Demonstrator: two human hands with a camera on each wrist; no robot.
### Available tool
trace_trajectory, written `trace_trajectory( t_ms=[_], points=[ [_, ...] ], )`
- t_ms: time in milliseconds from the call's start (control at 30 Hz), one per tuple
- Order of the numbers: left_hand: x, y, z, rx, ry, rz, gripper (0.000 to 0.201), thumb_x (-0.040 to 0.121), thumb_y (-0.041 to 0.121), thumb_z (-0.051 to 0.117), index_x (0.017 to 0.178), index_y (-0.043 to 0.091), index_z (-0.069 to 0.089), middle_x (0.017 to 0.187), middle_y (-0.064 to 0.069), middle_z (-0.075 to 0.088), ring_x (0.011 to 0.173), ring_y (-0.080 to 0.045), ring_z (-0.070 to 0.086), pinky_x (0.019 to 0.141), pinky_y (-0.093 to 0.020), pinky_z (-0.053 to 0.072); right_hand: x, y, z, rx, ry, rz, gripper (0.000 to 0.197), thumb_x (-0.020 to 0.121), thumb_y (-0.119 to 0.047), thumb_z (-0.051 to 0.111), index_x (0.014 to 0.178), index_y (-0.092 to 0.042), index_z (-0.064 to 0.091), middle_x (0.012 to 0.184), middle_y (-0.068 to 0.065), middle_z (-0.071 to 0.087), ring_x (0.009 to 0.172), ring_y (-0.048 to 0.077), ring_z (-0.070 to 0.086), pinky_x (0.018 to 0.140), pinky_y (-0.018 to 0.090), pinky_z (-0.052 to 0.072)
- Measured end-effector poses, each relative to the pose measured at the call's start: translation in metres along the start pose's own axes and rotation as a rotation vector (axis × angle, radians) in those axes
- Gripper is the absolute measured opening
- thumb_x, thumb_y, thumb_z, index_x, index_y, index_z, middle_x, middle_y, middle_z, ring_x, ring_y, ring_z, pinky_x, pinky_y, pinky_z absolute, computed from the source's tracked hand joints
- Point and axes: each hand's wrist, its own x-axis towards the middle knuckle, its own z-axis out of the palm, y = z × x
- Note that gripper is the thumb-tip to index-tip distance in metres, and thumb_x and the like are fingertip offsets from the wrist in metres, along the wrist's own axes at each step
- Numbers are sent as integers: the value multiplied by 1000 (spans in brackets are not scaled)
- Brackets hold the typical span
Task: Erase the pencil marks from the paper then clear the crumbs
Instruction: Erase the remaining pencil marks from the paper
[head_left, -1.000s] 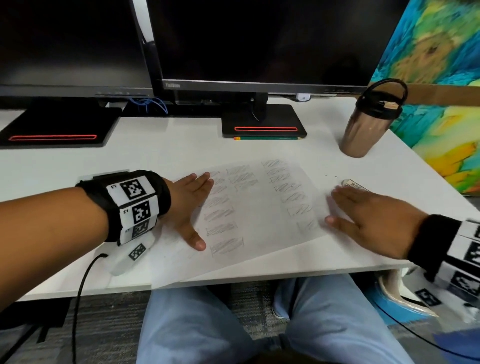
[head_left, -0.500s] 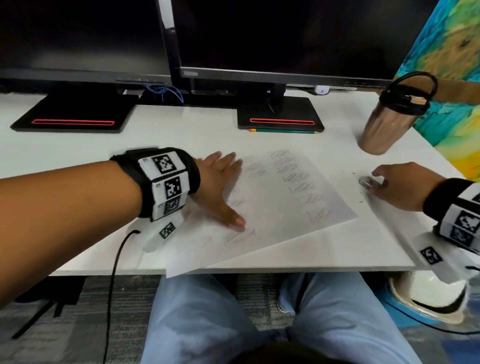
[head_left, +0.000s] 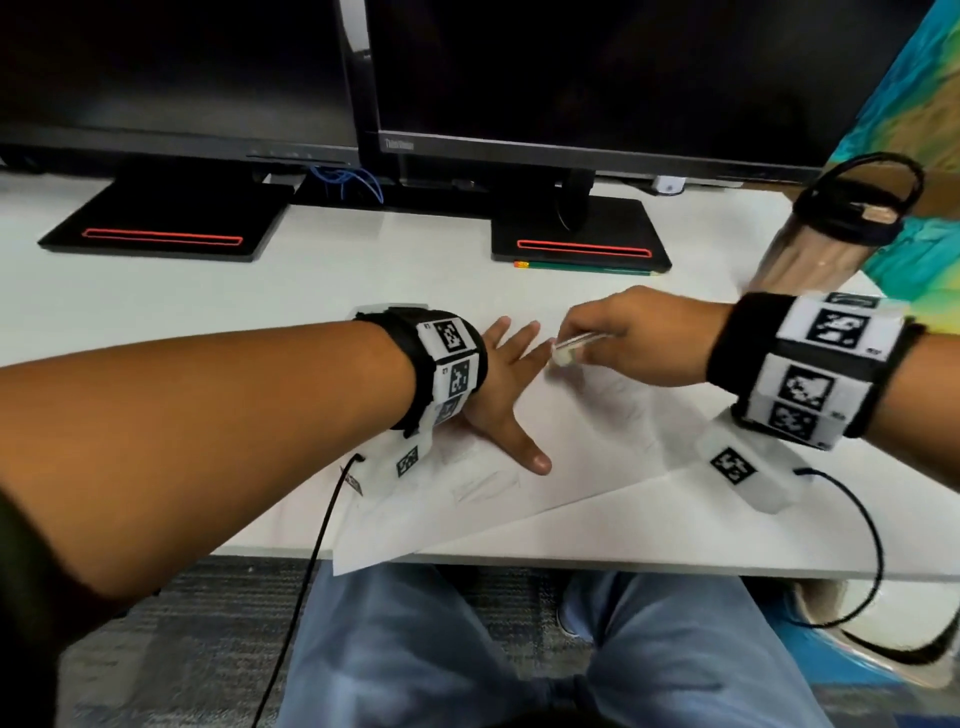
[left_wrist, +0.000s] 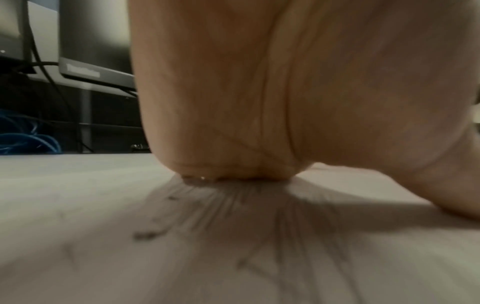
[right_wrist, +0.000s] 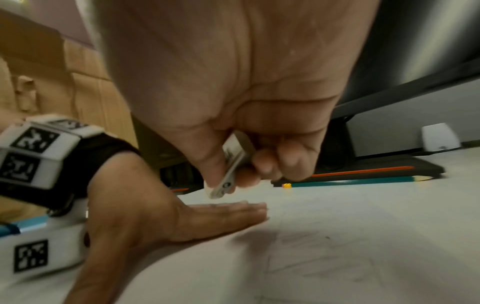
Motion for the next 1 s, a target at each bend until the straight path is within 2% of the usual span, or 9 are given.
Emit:
trace_trajectory(
  t_ms=[67, 133, 267, 367, 500, 600, 733, 867, 1000],
  points=[
    [1, -1, 3, -21, 5, -9, 140, 61, 89, 59, 150, 27, -30, 159, -1, -34, 147, -33, -29, 119, -61, -2, 12, 0, 8, -4, -31, 34, 23, 96, -39, 51, 105, -22, 65, 97, -1, 64, 93, 20, 56, 84, 35, 46],
    [2, -1, 4, -25, 9, -17, 142, 60, 90, 60, 150, 27, -31, 159, -1, -34, 146, -33, -30, 118, -63, -3, 19, 4, 14, -20, -27, 69, 23, 94, -41, 53, 105, -22, 62, 98, 1, 65, 92, 21, 56, 83, 35, 47],
    [4, -1, 3, -18, 8, -22, 144, 58, 92, 60, 150, 27, -31, 159, -1, -35, 146, -33, -31, 118, -63, -4, 15, 8, 30, 36, 9, 40, 19, 91, -35, 54, 100, -19, 61, 100, 2, 68, 93, 22, 59, 87, 41, 49],
    [6, -2, 4, -12, 0, -10, 145, 55, 93, 59, 149, 30, -31, 158, -2, -37, 145, -33, -32, 119, -62, -3, 7, 5, 38, 118, 7, -49, 15, 90, -32, 58, 96, -19, 64, 93, -2, 70, 88, 18, 62, 83, 38, 50],
    [7, -1, 4, 2, -13, -16, 146, 53, 94, 57, 147, 32, -35, 157, -1, -39, 145, -34, -32, 118, -63, -2, 9, 11, 35, 108, 125, -38, 15, 86, -28, 60, 92, -18, 69, 89, 0, 72, 84, 21, 63, 81, 39, 52],
    [6, 0, 2, 4, -26, -18, 142, 53, 93, 56, 152, 32, -26, 156, -3, -40, 145, -34, -32, 119, -62, -1, 10, 1, 41, 90, 42, -146, 13, 88, -24, 59, 96, -15, 65, 92, -1, 72, 83, 18, 63, 79, 35, 52],
    [6, -1, 3, -7, -19, -30, 145, 50, 96, 55, 151, 33, -28, 157, -2, -39, 145, -34, -32, 118, -63, -1, 13, 5, 36, 100, 27, -93, 8, 91, -26, 55, 94, -21, 60, 97, -1, 70, 87, 18, 61, 84, 38, 51],
    [3, 4, 0, 44, -40, -28, 133, 58, 92, 56, 155, 34, -14, 156, -5, -41, 143, -37, -34, 119, -62, -3, 10, -8, 41, 112, -85, -196, 7, 91, -21, 56, 93, -15, 58, 94, -5, 68, 83, 14, 61, 81, 33, 50],
    [7, 1, 2, 13, -25, -40, 149, 46, 96, 56, 149, 32, -30, 156, -3, -41, 144, -35, -33, 118, -64, -2, 15, 0, 30, 71, -17, -99, 4, 90, -22, 56, 87, -23, 54, 99, -2, 69, 90, 19, 61, 86, 38, 50]
  ],
)
